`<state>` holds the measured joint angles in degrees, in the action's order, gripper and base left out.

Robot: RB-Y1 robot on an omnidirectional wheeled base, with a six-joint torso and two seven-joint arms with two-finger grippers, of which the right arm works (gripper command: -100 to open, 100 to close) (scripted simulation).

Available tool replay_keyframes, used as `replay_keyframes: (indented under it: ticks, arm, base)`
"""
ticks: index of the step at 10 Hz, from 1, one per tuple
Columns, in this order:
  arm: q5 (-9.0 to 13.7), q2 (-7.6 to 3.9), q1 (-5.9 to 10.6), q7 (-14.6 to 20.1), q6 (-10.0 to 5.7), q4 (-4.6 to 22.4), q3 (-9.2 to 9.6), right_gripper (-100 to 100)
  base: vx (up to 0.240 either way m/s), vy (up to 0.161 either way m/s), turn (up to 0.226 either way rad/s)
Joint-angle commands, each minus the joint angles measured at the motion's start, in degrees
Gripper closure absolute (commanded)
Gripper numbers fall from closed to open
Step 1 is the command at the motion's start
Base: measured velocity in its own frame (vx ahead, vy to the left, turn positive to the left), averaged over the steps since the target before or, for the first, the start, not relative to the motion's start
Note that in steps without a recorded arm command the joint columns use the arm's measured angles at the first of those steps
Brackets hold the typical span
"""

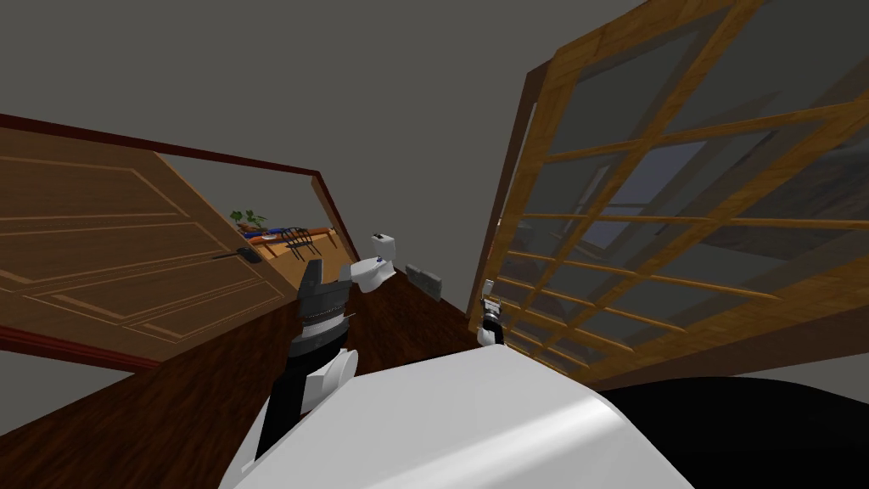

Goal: Pull the door open

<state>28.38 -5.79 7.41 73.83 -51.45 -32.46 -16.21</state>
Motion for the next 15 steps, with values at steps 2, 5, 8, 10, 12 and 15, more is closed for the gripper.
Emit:
replay_keyframes:
  ticks: [2,5,8,10,12,15]
  arm:
    - [-0.2,-2.57,-1.2,3.5,-0.34,1.0,0.52,-100]
    - [-0.4,-4.72,-2.44,6.2,-0.37,1.4,0.95,-100]
    - [-0.6,-6.74,-3.61,8.8,-0.4,1.8,1.35,-100]
    - [-0.7,-8.68,-4.73,11.2,-0.43,2.1,1.73,-100]
    - [-0.7,-8.87,-3.81,11.5,-1.15,3.7,1.76,-100]
    - [-0.7,-8.87,-3.81,11.5,-1.15,3.7,1.76,100]
  base:
    - [0.142,0.001,0.009]
    - [0.122,0.007,0.007]
    - [0.092,0.001,0.007]
    - [0.168,-0.016,0.007]
    - [0.068,-0.002,-0.002]
    - [-0.008,-0.001,0.006]
